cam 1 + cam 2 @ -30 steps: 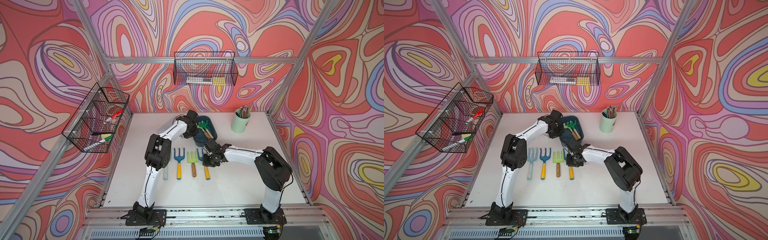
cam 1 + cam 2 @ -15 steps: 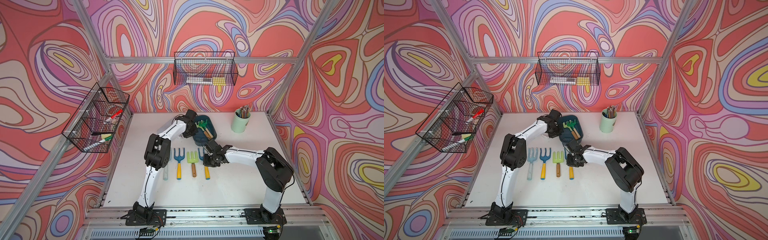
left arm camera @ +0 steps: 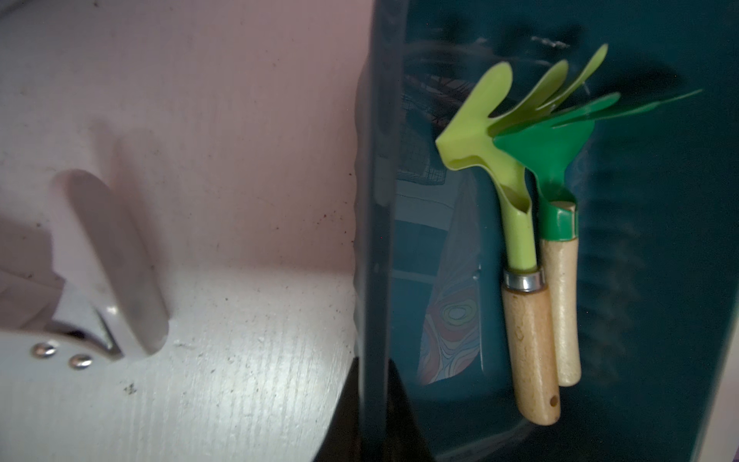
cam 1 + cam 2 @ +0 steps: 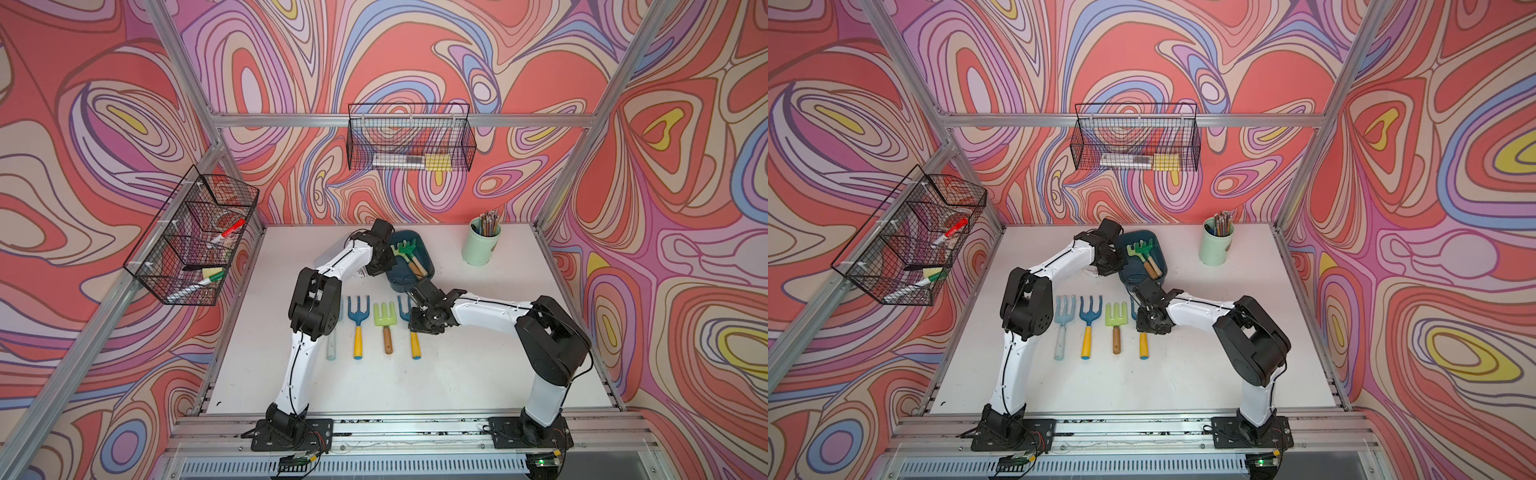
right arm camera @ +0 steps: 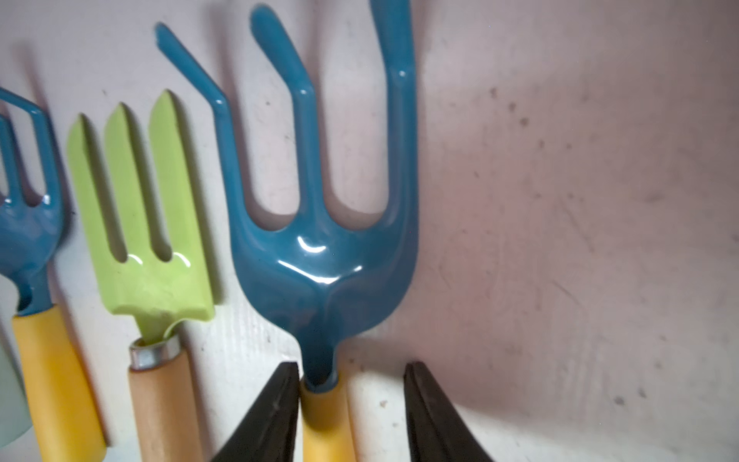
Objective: Take the hand rake out of the storage box
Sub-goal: Place the rake at the center of the board.
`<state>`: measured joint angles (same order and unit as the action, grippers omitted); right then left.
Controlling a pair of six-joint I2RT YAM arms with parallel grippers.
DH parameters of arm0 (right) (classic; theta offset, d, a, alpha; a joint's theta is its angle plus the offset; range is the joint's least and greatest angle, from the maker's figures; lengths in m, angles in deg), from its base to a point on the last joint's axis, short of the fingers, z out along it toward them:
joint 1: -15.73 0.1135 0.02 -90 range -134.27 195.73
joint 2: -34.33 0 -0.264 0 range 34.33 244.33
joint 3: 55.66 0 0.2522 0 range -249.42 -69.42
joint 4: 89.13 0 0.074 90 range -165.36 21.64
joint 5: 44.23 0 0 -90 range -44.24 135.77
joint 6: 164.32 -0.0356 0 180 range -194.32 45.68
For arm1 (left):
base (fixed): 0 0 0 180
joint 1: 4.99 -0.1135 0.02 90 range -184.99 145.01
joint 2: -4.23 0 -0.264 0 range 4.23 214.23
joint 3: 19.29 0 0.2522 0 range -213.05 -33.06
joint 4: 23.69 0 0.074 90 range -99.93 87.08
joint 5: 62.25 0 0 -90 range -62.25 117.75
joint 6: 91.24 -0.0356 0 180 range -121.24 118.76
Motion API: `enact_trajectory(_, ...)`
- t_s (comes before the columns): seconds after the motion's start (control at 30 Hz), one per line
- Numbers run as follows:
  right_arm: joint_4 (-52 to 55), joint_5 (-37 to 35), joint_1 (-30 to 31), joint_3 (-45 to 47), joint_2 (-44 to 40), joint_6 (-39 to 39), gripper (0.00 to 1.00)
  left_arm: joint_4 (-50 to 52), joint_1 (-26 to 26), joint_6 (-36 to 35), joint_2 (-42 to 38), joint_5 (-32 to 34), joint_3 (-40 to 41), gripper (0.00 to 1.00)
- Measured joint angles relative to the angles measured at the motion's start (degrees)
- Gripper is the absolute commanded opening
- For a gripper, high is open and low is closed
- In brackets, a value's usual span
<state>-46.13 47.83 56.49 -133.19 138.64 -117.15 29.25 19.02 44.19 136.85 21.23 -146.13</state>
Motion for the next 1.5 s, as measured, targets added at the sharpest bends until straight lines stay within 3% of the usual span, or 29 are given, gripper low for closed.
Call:
enact_trajectory(0.17, 8.8, -3.3, -0.2, -2.0, -5.2, 2.4, 0.50, 0.0, 0.0, -0.1, 0.0, -0.4, 0.0, 0.02)
enact_trajectory(0.33, 16.0, -6.8, -3.0, -13.9, -9.4, 7.4, 0.52, 0.1, 0.0, -0.7, 0.6, -1.0, -0.7, 0.02)
enact_trajectory(0.43, 17.7, -7.7, -6.1, -20.9, -9.5, 10.3, 0.44, 0.1, 0.0, -0.9, 0.6, -1.1, -0.8, 0.02)
enact_trajectory(0.53, 18.5, -8.3, -8.5, -24.3, -8.4, 12.4, 0.43, 0.1, 0.0, -1.1, 0.6, -1.2, -1.0, 0.02)
enact_trajectory(0.7, 16.6, -4.9, -8.1, -15.7, -8.2, 12.7, 0.44, 0.2, 0.0, -1.1, 0.7, -1.3, -1.4, 0.02)
enact_trajectory(0.9, 16.2, -2.8, -2.1, -5.0, -8.2, 8.5, 0.47, 0.2, -0.1, -1.1, 1.4, -1.3, -2.3, 0.02)
enact_trajectory(1.1, 11.4, -2.4, 1.3, -2.7, -7.2, 4.1, 0.45, 0.3, -0.1, -1.1, 1.4, -1.3, -2.4, 0.02)
enact_trajectory(1.5, 7.8, -2.8, 2.4, -2.7, 0.0, 1.4, 0.31, 0.3, -0.4, -1.1, 1.4, -1.6, -2.4, 0.02)
